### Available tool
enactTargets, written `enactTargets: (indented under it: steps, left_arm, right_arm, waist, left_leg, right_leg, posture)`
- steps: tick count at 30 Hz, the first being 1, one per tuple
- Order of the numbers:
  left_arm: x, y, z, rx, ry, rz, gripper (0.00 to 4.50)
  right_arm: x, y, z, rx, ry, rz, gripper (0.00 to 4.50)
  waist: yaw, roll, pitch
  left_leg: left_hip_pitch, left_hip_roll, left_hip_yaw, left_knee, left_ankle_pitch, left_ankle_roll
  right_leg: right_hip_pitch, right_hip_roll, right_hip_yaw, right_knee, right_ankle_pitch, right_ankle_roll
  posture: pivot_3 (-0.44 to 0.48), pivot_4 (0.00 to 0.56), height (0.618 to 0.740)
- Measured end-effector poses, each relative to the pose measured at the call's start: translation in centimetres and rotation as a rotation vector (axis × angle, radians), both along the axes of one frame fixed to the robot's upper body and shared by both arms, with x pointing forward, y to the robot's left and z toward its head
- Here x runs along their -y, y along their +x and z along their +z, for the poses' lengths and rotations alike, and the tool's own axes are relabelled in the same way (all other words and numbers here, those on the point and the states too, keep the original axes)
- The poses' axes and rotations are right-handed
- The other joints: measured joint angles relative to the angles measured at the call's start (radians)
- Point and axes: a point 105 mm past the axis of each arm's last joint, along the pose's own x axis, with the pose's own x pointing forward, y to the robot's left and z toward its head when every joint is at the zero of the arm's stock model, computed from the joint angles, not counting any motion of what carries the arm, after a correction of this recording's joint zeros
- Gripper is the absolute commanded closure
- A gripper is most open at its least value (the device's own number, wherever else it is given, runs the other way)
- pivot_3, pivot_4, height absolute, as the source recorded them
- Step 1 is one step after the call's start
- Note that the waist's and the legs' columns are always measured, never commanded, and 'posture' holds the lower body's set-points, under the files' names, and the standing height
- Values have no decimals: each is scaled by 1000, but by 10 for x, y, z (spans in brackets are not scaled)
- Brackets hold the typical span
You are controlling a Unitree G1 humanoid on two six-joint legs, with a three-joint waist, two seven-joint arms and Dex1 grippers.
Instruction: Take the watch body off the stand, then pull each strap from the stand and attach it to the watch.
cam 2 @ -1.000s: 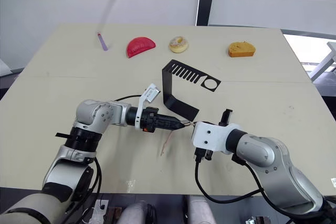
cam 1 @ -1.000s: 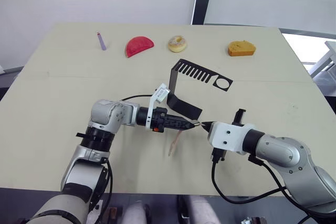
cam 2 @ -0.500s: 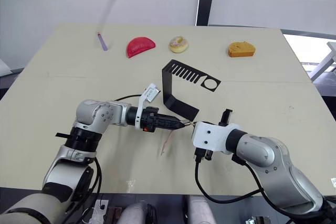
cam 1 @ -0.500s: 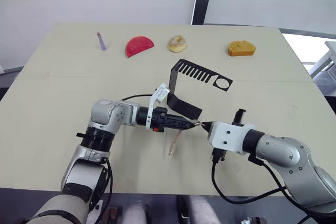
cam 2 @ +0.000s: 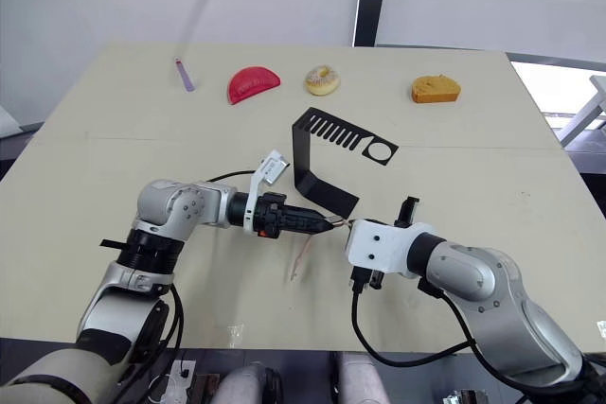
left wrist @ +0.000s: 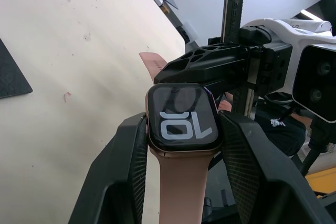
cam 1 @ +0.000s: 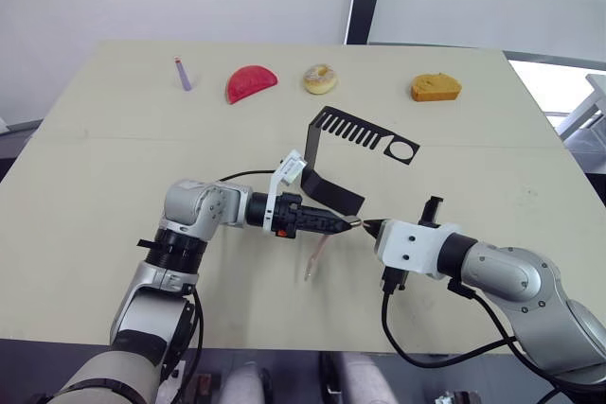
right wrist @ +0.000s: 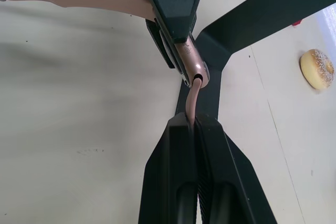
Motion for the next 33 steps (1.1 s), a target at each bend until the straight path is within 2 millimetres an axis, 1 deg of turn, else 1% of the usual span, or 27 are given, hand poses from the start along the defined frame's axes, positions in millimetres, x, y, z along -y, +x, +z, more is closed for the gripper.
enactTargets:
  steps: [33]
  left_arm:
    - [1,0,1,7,-4,2,2914]
  right_arm:
    - [1,1,0,6,-5,-4,4500]
  waist:
    - [0,0,0]
  left_leg:
    - [0,0,0,0,0,0]
  right_leg:
    - [0,0,0,0,0,0]
  posture:
    - [0,150,737]
